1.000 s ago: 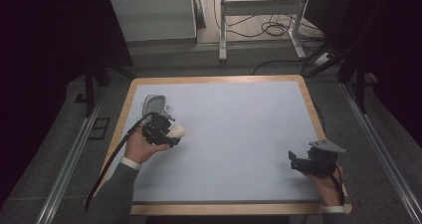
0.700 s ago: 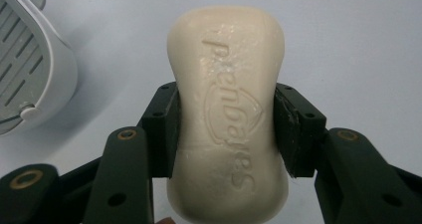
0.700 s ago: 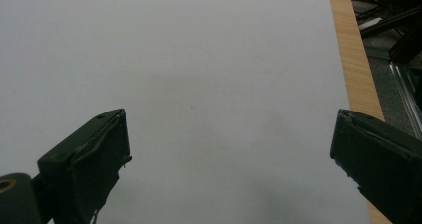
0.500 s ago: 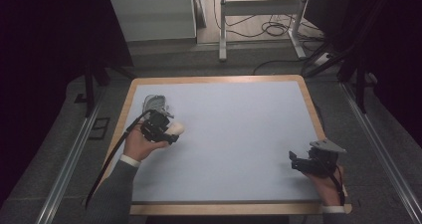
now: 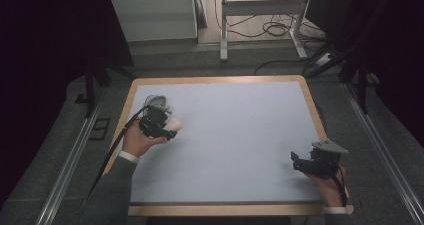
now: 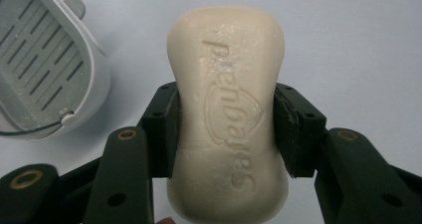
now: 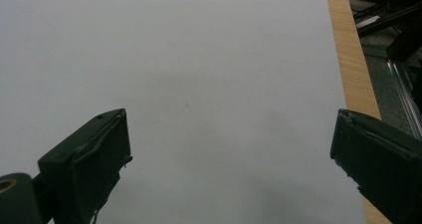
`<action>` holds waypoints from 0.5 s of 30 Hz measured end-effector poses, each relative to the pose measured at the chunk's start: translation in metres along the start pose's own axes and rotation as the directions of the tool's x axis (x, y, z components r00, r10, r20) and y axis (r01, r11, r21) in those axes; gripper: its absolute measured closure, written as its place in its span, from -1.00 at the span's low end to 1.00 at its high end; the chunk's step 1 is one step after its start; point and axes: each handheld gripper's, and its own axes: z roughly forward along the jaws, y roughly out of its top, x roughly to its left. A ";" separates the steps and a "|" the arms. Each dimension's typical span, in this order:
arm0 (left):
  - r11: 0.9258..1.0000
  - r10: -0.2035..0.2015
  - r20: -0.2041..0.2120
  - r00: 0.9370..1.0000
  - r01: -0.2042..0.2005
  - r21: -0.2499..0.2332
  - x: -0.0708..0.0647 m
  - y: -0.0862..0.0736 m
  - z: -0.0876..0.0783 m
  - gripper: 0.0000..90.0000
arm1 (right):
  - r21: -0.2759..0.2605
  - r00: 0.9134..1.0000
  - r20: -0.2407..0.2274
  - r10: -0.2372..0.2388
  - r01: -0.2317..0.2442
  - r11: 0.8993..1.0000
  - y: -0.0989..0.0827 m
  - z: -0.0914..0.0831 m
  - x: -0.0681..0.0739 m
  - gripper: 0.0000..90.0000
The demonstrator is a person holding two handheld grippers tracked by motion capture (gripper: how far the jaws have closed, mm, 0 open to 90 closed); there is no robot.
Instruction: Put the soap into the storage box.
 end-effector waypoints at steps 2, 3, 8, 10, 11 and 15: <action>1.000 -0.004 -0.001 1.000 0.004 0.000 0.002 0.001 -0.001 0.10 | 0.000 1.000 0.001 0.002 -0.002 1.000 0.000 0.000 0.000 -0.95; 1.000 -0.007 -0.004 1.000 0.007 -0.003 0.003 0.001 -0.001 0.10 | -0.001 1.000 0.003 0.003 -0.003 1.000 0.000 0.000 0.000 -0.95; 1.000 -0.007 -0.015 1.000 0.007 0.000 0.007 0.003 -0.004 0.10 | -0.001 1.000 0.005 0.003 -0.003 1.000 0.000 0.000 0.000 -0.95; 1.000 -0.011 -0.017 1.000 0.011 0.000 0.009 0.004 -0.004 0.10 | 0.000 1.000 0.005 0.003 -0.003 1.000 0.000 0.000 0.000 -0.95; 1.000 -0.013 -0.019 1.000 0.013 0.001 0.010 0.004 -0.004 0.10 | 0.000 1.000 0.005 0.003 -0.003 1.000 0.000 0.000 0.000 -0.95; 1.000 -0.014 -0.026 1.000 0.014 0.000 0.013 0.005 -0.005 0.10 | 0.000 1.000 0.005 0.004 -0.004 1.000 0.000 0.000 -0.001 -0.95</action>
